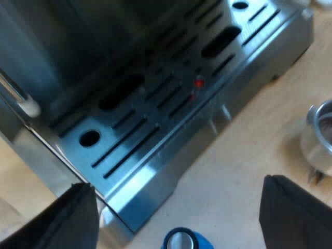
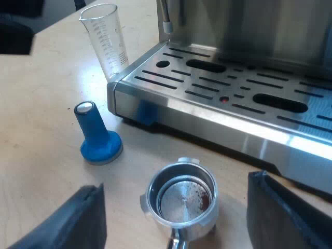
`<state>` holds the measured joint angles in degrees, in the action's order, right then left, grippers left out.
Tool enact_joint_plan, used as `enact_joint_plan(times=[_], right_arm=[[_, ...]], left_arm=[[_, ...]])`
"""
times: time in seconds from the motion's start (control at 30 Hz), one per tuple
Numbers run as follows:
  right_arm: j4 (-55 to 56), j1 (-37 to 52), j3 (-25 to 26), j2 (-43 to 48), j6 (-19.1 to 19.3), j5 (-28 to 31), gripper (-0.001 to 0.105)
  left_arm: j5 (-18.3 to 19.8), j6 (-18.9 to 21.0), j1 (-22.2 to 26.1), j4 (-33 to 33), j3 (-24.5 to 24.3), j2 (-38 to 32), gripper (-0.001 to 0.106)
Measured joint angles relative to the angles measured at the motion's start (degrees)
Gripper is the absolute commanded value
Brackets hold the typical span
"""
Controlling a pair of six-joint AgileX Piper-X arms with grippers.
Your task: Grind coffee beans and then tamp
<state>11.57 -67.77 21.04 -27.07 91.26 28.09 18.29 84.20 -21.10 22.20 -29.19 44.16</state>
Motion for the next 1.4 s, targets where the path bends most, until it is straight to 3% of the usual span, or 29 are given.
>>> enact_joint_plan(times=[0.33,0.43,0.83,1.1,1.27,1.4], right_arm=[[12.2,0.0,10.7,0.0,0.1,-3.3,0.059],[15.2,0.0,13.8,0.0,1.9,-3.4,0.059],[21.7,0.0,25.2,-0.5,6.9,-3.4,0.059],[23.4,0.0,27.7,-3.8,6.6,-3.2,0.059],[23.8,0.5,27.7,-5.5,3.5,-3.2,0.059],[23.8,4.6,27.7,-7.2,0.6,-6.7,0.059]], left_arm=[[0.0,4.3,0.0,7.0,-4.2,-10.8,0.066],[0.0,5.1,0.0,8.4,-6.3,-12.7,0.066],[1.1,6.4,0.0,10.7,-15.8,-13.8,0.066],[1.1,11.4,0.0,10.7,-16.8,-13.8,0.066],[1.1,12.9,0.0,10.7,-17.6,-13.8,0.066],[1.1,13.2,0.0,10.7,-19.3,-13.8,0.066]])
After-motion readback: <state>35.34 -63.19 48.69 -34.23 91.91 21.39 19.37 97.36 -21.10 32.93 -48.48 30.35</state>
